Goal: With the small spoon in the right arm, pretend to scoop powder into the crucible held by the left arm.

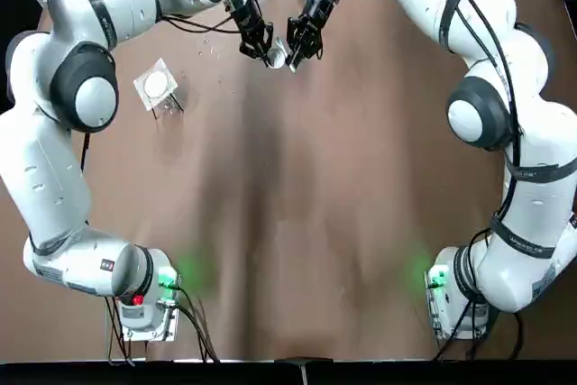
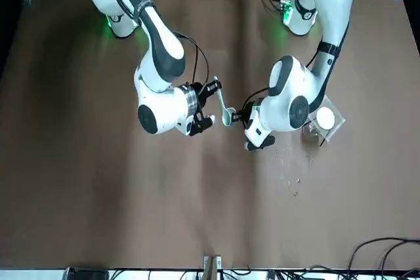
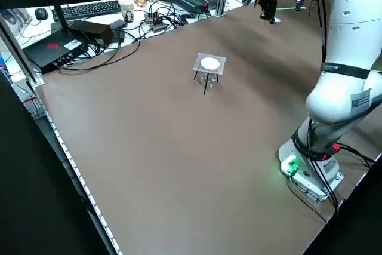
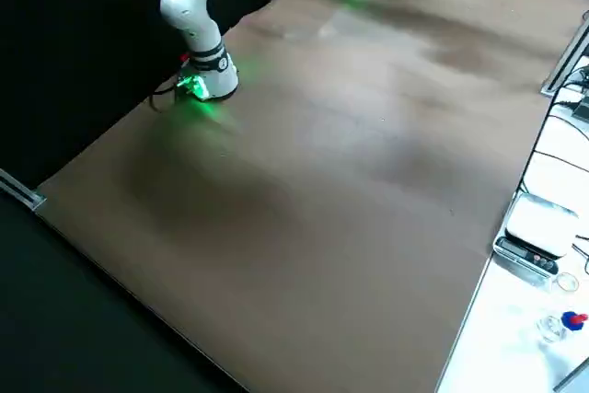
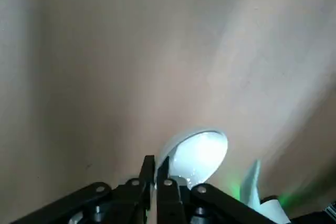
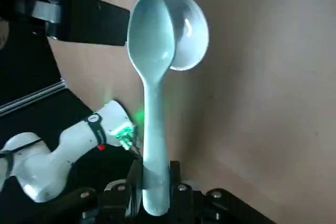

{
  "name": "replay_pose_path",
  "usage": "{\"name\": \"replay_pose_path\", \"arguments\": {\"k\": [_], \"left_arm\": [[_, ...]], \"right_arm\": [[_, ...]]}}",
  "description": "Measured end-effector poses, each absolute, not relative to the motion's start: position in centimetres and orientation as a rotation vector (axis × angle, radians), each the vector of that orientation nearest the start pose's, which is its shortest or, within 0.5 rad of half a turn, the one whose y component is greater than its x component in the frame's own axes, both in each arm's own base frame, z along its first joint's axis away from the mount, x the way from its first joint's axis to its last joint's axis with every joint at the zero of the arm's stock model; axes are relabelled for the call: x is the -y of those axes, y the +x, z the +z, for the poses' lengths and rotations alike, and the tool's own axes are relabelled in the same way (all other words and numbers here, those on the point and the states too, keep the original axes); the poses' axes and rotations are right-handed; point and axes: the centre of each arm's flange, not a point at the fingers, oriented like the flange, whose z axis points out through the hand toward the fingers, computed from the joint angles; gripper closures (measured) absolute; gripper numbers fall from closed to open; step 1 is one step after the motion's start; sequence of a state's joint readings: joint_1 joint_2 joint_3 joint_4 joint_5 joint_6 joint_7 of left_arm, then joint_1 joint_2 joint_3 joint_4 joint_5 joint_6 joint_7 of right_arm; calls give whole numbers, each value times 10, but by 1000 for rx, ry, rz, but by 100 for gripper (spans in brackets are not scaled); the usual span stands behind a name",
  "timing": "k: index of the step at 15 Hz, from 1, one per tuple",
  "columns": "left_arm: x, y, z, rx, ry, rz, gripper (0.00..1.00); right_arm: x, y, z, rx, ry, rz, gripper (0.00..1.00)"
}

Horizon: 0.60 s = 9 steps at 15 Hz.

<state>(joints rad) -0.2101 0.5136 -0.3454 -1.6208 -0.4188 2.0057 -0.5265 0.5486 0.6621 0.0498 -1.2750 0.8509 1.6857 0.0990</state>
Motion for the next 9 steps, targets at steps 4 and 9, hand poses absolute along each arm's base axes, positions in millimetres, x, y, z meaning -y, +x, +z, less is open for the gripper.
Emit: {"name": "replay_pose_path", "arguments": {"k": [4,9], "left_arm": [[351,574,341,357,-3465,660,94],[350,575,341,361,-3467,657,94]], "right_arm": [[-459,556,369,265,-2255,695,76],[-451,553,348,174,-2182,837,76]]}}
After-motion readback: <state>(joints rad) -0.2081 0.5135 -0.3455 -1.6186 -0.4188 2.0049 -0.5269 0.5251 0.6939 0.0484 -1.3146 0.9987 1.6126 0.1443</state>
